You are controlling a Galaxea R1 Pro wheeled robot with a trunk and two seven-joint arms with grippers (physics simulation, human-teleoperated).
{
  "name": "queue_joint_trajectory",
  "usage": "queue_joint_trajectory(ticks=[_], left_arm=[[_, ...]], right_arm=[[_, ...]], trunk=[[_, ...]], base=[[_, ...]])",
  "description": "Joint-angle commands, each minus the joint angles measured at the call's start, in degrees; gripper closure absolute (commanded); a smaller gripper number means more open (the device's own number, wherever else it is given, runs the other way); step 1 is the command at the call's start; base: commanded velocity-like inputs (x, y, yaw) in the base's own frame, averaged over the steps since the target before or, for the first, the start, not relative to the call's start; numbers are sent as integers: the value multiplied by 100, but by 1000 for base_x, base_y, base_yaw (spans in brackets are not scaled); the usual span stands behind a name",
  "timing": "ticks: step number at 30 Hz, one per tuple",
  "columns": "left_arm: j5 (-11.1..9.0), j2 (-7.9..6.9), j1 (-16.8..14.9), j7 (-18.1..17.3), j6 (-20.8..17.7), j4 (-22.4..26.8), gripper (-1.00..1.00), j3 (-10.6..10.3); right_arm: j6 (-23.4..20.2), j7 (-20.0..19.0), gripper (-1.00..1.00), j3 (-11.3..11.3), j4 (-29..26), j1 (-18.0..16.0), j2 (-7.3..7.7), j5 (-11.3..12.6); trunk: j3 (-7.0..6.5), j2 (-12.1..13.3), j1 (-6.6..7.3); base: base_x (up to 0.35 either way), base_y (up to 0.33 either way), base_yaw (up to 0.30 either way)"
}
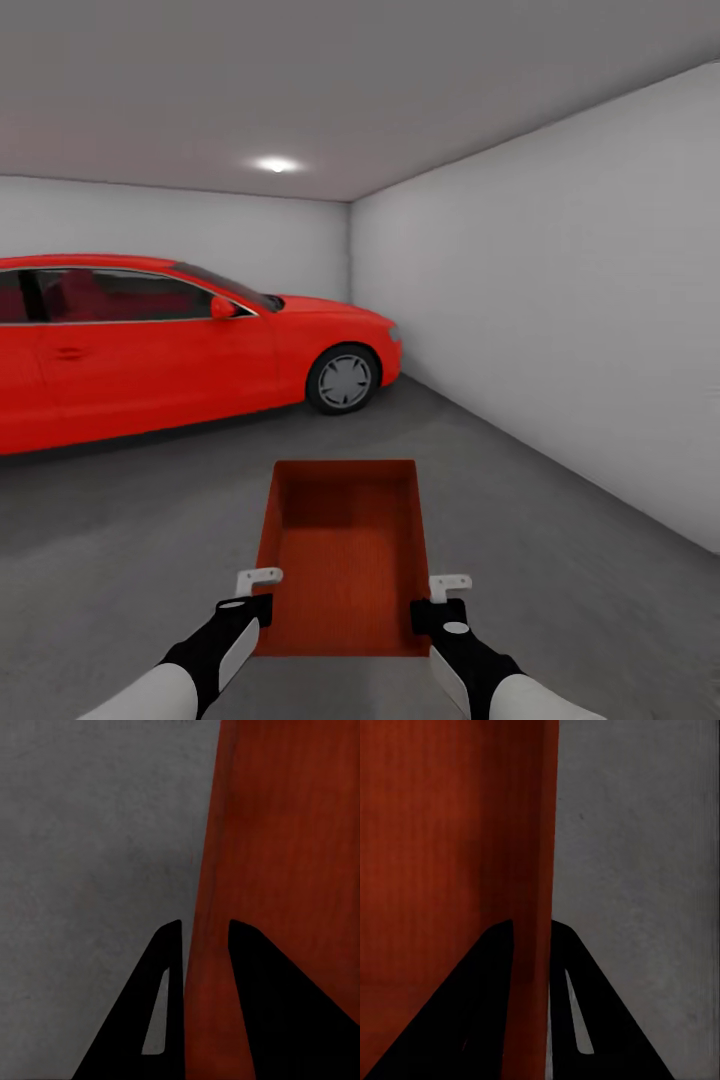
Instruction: Move the two storage containers from the living room to the garage. In the garage, place one container on the floor and stack the other container on top of it (either order is fine).
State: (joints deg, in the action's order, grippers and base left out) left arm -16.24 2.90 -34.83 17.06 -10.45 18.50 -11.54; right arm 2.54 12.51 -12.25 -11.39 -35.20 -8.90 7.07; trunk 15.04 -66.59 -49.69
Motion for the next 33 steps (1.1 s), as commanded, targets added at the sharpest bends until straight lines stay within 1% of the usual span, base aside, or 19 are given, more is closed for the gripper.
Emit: queue_joint_trajectory(ticks=[1,33], left_arm=[[121,-382,-6,70,-32,36,100,205],[121,-387,-6,70,-27,40,100,202]], right_arm=[[18,23,100,92,14,-4,0,119],[18,23,100,107,14,-4,3,119]], trunk=[[7,-5,-4],[7,-5,-4]], base=[[322,0,-256],[322,0,-256]])
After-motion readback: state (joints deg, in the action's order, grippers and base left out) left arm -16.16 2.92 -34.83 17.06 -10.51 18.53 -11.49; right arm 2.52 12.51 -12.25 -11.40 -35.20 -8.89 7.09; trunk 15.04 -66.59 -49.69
